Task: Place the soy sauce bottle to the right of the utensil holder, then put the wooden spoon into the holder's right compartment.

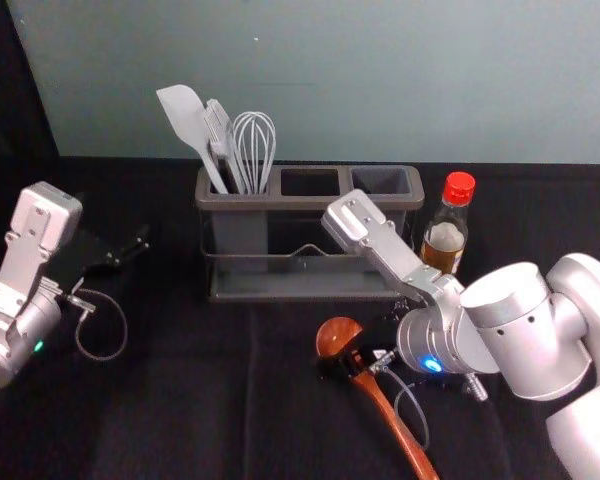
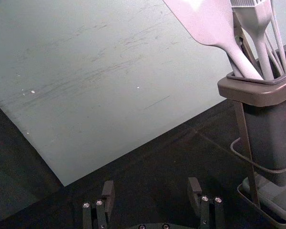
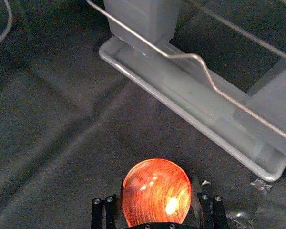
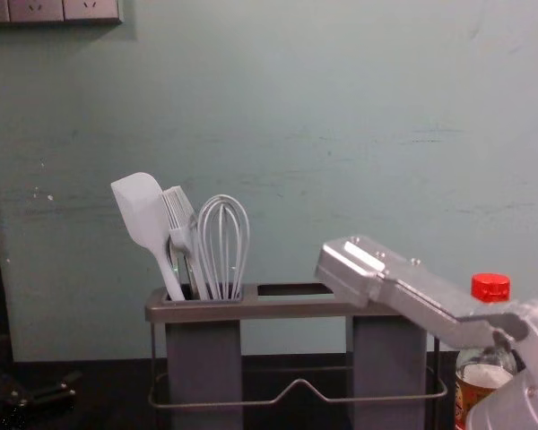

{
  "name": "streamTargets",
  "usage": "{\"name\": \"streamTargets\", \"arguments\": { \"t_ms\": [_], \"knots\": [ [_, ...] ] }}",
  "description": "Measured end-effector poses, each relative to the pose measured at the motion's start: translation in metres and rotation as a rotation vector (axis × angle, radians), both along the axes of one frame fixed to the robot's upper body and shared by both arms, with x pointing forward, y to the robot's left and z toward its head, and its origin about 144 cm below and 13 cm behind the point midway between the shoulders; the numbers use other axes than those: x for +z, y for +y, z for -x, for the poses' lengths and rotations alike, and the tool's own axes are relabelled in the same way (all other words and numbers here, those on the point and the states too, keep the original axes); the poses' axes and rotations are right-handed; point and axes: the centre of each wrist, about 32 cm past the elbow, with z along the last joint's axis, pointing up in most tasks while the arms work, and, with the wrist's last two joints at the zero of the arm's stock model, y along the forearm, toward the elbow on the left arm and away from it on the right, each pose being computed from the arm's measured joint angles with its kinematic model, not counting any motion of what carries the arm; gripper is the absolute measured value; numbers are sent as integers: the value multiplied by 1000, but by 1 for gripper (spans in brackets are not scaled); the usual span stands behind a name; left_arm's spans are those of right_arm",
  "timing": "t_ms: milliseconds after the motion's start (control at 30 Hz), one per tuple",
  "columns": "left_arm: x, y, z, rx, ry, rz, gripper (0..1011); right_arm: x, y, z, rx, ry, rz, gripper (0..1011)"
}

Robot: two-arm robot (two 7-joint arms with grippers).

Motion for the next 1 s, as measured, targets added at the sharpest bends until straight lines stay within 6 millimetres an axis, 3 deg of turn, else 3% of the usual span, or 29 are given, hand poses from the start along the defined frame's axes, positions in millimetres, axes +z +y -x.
{"name": "streamTargets", "arguments": {
  "t_ms": [300,533,800,1000],
  "knots": [
    [0,0,0,0,0,0,1005,20,-8,16,14,-50,-18,842],
    [0,0,0,0,0,0,1005,34,-27,48,73,-153,-122,842],
    [0,0,0,0,0,0,1005,30,-42,81,112,-359,-206,842],
    [0,0,0,0,0,0,1005,14,-58,98,119,-572,-332,842]
  ]
}}
